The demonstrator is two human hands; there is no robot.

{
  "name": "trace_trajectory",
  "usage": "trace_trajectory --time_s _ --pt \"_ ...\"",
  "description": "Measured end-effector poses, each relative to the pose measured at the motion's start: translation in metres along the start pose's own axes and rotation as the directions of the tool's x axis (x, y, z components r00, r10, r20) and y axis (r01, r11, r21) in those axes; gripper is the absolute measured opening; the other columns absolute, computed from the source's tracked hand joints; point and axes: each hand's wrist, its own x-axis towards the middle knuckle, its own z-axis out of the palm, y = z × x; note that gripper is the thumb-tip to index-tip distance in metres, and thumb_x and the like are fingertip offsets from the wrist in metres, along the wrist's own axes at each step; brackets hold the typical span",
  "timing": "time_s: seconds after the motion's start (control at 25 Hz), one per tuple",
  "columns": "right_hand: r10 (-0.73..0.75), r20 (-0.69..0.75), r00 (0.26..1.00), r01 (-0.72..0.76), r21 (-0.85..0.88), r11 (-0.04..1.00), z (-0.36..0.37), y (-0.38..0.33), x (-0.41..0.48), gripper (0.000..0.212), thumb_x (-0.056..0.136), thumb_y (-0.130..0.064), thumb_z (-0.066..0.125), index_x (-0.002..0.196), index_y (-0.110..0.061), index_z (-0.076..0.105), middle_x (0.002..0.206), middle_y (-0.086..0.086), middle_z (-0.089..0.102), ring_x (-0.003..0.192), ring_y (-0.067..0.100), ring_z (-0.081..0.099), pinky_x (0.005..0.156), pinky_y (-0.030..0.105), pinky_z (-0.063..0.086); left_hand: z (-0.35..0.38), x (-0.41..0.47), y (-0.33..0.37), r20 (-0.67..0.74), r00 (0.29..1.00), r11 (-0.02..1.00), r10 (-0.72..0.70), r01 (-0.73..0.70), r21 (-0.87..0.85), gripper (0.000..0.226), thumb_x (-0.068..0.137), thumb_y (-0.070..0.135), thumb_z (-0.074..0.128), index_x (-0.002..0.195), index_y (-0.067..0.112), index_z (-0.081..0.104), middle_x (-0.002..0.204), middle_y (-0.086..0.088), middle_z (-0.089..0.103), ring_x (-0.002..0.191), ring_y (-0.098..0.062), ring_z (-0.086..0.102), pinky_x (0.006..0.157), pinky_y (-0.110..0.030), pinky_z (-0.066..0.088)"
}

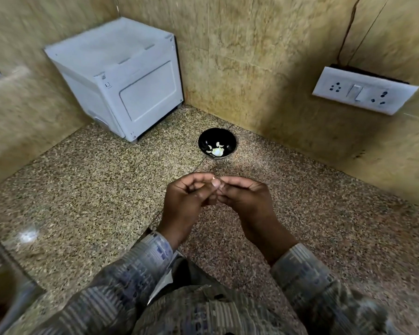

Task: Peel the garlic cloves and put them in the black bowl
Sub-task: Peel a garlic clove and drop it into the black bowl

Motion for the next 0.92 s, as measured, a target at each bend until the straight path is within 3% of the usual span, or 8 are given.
trace_trajectory --time_s 0.16,0.32,0.48,0.6,0.76,0.84,0.92 --pt "-0.074 0.11 0.991 0.082 -0.073 0.994 0.003 -0.009 -0.001 0.021 0.086 -0.002 0.074 0.105 0.005 0.075 0.094 0.031 0.074 0.088 0.042 0.071 0.087 0.048 0.058 -0.005 0.007 0.018 0.091 0.985 0.97 -0.146 0.161 -0.181 0.01 0.086 0.003 0.069 0.091 0.004 0.077 0.083 -0.02 0.071 0.068 -0.026 0.064 0.069 -0.037 0.055" --pt "-0.024 0.157 0.987 0.018 0.041 0.999 0.01 -0.013 0.005 0.014 0.089 0.001 0.068 0.101 0.001 0.075 0.089 0.024 0.074 0.08 0.027 0.068 0.075 0.03 0.057 -0.01 0.017 0.031 0.219 0.914 0.874 -0.343 0.396 -0.283 0.008 0.081 0.012 0.07 0.081 0.006 0.076 0.077 -0.013 0.068 0.062 -0.019 0.064 0.069 -0.032 0.057" --pt "-0.045 0.171 0.984 0.038 0.043 0.998 0.019 -0.01 0.014 0.013 0.093 0.002 0.063 0.098 -0.002 0.075 0.085 0.019 0.071 0.077 0.022 0.068 0.073 0.028 0.057 -0.019 0.029 0.033 0.256 0.851 0.797 -0.458 0.521 -0.307 0.012 0.086 0.016 0.068 0.085 0.005 0.073 0.075 -0.008 0.068 0.064 -0.018 0.064 0.064 -0.03 0.058" --pt "-0.027 0.136 0.99 0.022 0.036 0.999 0.025 -0.012 0.024 0.015 0.094 0.004 0.063 0.104 0.002 0.073 0.091 0.023 0.073 0.084 0.026 0.072 0.077 0.03 0.06 -0.028 0.04 0.034 0.176 0.906 0.863 -0.386 0.422 -0.278 0.011 0.092 0.008 0.067 0.099 0.001 0.071 0.08 -0.011 0.069 0.065 -0.016 0.066 0.063 -0.031 0.06" --pt "0.072 0.103 0.992 -0.082 0.098 0.992 0.034 -0.013 0.036 0.018 0.094 0.006 0.061 0.108 0.005 0.072 0.1 0.025 0.074 0.095 0.031 0.073 0.084 0.032 0.06 -0.034 0.055 0.037 0.035 0.974 0.974 -0.225 0.225 -0.006 0.01 0.094 0.006 0.068 0.098 0.003 0.076 0.083 -0.016 0.075 0.07 -0.022 0.07 0.064 -0.034 0.061" --pt "0.091 0.079 0.993 -0.098 0.091 0.991 0.039 -0.012 0.042 0.015 0.094 0.004 0.063 0.104 0.002 0.073 0.098 0.02 0.076 0.093 0.026 0.074 0.082 0.03 0.06 -0.037 0.064 0.036 0.04 0.995 0.978 -0.092 0.082 0.193 0.009 0.093 0.01 0.071 0.091 0.013 0.078 0.08 -0.01 0.077 0.072 -0.028 0.073 0.067 -0.039 0.063" --pt "0.08 0.051 0.995 -0.082 0.031 0.996 0.04 -0.011 0.048 0.012 0.094 0.005 0.063 0.099 0.001 0.074 0.095 0.015 0.076 0.088 0.022 0.074 0.079 0.029 0.06 -0.039 0.072 0.033 0.117 0.991 0.891 0.068 -0.113 0.439 0.01 0.093 0.014 0.072 0.088 0.021 0.077 0.076 0.0 0.076 0.072 -0.026 0.073 0.065 -0.037 0.061"
